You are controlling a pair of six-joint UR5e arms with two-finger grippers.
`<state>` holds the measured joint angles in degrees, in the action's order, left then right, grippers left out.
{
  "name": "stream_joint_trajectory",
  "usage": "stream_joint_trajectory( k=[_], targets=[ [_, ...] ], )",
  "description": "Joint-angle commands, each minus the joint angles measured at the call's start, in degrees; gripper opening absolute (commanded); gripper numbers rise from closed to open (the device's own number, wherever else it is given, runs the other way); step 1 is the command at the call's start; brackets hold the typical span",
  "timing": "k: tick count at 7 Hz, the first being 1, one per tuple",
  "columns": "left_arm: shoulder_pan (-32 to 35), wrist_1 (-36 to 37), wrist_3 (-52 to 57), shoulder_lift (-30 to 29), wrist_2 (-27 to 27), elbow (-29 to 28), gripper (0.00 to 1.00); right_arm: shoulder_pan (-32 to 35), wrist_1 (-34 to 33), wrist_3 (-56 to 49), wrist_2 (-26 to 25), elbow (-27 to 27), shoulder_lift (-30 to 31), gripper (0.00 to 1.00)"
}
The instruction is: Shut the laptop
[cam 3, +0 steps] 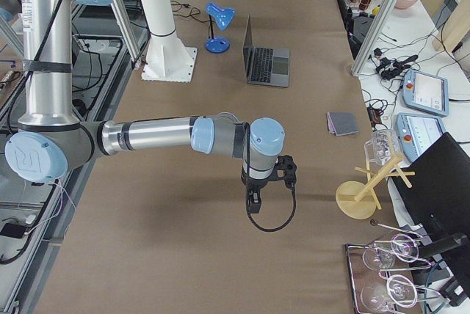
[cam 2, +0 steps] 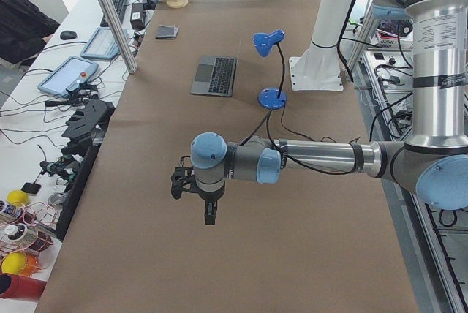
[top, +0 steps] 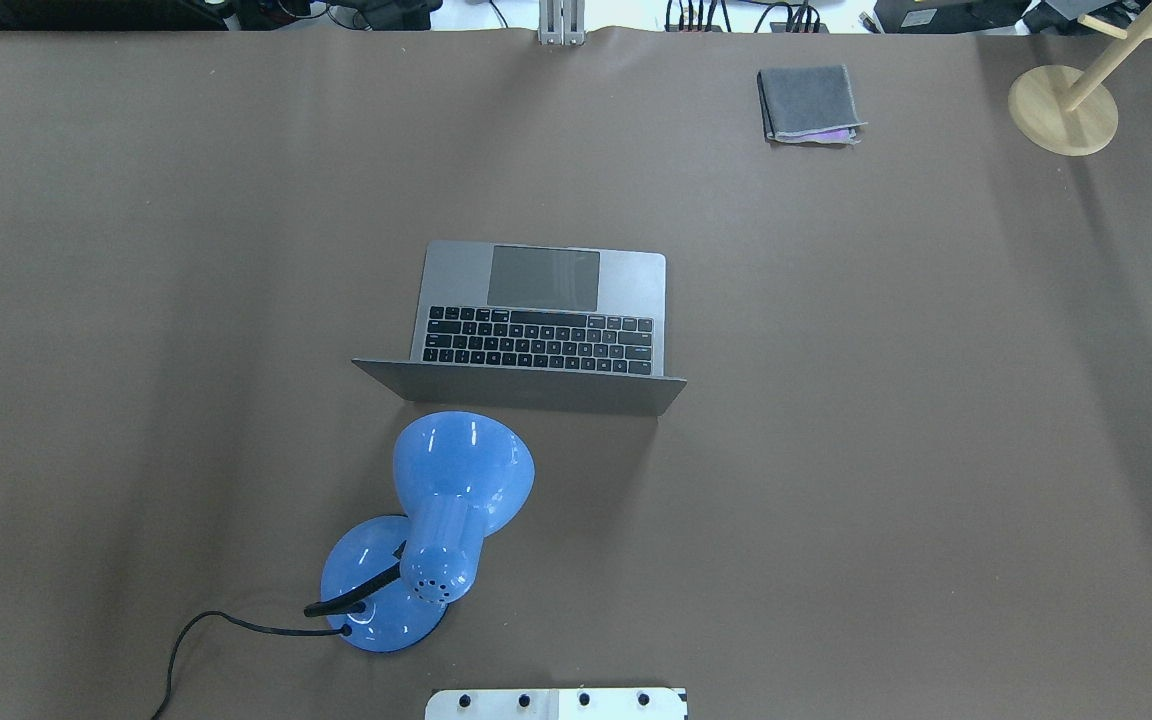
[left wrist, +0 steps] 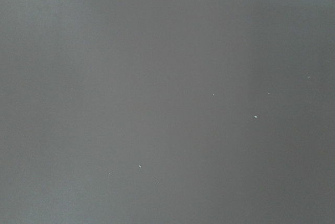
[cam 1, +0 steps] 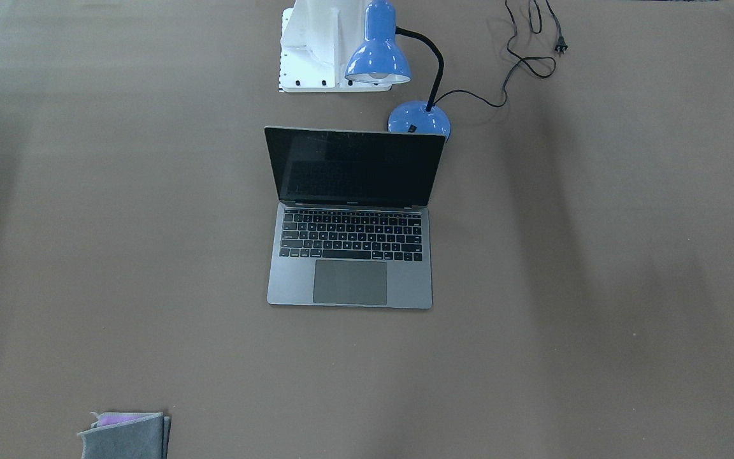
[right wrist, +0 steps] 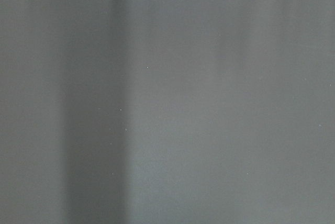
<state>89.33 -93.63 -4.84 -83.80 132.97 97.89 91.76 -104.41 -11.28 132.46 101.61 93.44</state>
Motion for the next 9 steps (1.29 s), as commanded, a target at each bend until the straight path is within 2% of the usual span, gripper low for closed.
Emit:
stream_joint_trajectory(
  k=[1,2,3,4,5,6,7,8,9],
  targets=[
    [-0.2,0.0,-0.4,-1.6,-1.9,0.2,0.99,0.0,0.0,0.2,0.2,0.5,-0.4,1.0],
    [-0.3,-0.2,-0.7,-2.2,-1.8,-0.2,0.99,-0.1,0.0,0.4,0.3,0.1,-2.0,1.0],
    [-0.4,0.1,-1.0,-5.9,-1.7,-1.5,0.99,-0.3,-0.4,1.7,0.5,0.0,-4.4,1.0],
    [-2.4,0.2,-1.0,-9.3,-1.6,-3.5,0.99,-1.7,-0.2,2.4,4.1,0.0,-6.5,1.0],
    [-7.5,0.2,-3.7,-12.8,-1.7,-4.5,0.99,-5.0,0.0,4.3,8.6,0.0,-9.2,1.0],
    [-11.2,-0.2,-13.9,-15.1,-1.3,-3.2,0.99,-8.8,0.0,10.6,9.0,0.4,-13.7,1.0],
    [-17.5,-0.6,-24.5,-16.5,-1.5,1.1,0.99,-13.3,0.0,16.8,9.1,1.8,-16.2,1.0],
    [-23.3,-1.4,-37.7,-19.8,-1.7,3.7,0.99,-18.0,1.6,25.2,9.0,3.3,-17.7,1.0],
    [-27.8,-1.7,-49.8,-23.1,-1.5,5.1,0.98,-21.8,5.8,32.9,9.0,5.4,-17.2,1.0]
  ],
)
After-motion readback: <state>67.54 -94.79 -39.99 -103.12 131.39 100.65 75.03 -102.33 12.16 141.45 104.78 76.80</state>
